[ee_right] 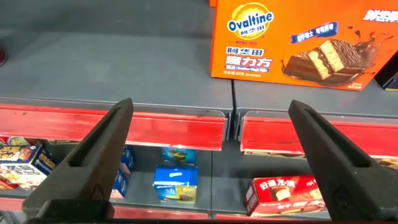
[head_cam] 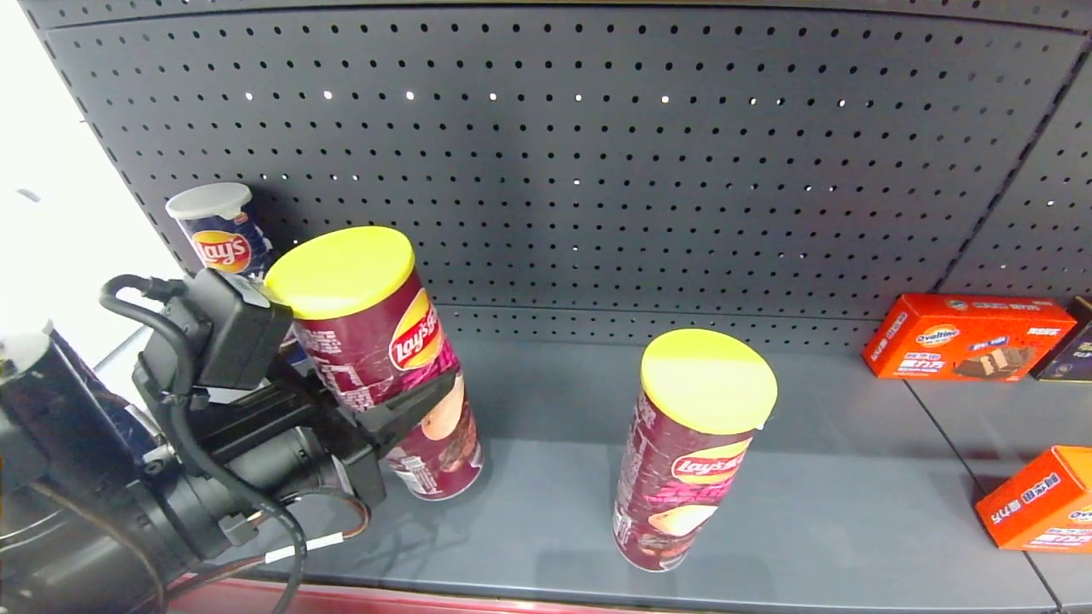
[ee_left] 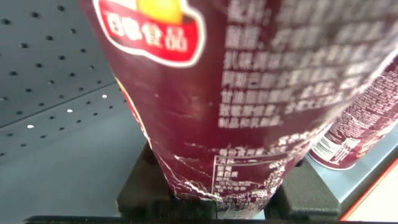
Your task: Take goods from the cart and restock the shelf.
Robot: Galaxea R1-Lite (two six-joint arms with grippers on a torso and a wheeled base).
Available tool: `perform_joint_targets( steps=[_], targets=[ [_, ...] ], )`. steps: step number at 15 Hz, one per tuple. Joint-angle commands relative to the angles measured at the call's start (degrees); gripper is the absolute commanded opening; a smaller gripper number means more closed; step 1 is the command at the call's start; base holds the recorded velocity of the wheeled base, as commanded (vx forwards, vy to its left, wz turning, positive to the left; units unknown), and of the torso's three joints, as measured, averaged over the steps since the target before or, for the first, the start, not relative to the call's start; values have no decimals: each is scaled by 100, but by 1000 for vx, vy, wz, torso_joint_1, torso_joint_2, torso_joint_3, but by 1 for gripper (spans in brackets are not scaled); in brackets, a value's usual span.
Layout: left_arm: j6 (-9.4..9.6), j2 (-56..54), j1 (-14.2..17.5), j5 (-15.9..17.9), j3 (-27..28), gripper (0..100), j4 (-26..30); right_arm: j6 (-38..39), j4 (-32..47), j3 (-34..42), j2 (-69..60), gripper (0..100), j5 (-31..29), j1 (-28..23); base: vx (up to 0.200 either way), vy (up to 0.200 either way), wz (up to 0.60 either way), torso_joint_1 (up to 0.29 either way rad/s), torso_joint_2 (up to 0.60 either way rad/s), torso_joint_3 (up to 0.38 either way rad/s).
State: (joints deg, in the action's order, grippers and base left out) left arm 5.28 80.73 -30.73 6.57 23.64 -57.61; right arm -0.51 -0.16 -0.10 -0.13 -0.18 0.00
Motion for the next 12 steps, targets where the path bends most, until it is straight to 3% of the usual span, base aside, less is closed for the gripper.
perform_joint_targets(
  steps=[1, 3, 5, 9, 12],
  targets=[
    [-1, 330, -3, -112, 343, 0, 215, -2, -2, 1, 13, 100, 1, 0, 0, 0, 0, 0, 0, 0],
    [-9, 374, -64, -209, 994, 0, 1112, -2, -2, 1, 13, 100, 1, 0, 0, 0, 0, 0, 0, 0],
    [-9, 444, -319, -165, 1565, 0, 1868, -2, -2, 1, 13, 100, 1, 0, 0, 0, 0, 0, 0, 0],
    [-1, 1015, -328, -112, 2180, 0, 2008, -2, -2, 1, 13, 100, 1, 0, 0, 0, 0, 0, 0, 0],
    [140, 1534, -196, 90, 2497, 0, 1780, -2, -2, 1, 13, 100, 1, 0, 0, 0, 0, 0, 0, 0]
  ],
)
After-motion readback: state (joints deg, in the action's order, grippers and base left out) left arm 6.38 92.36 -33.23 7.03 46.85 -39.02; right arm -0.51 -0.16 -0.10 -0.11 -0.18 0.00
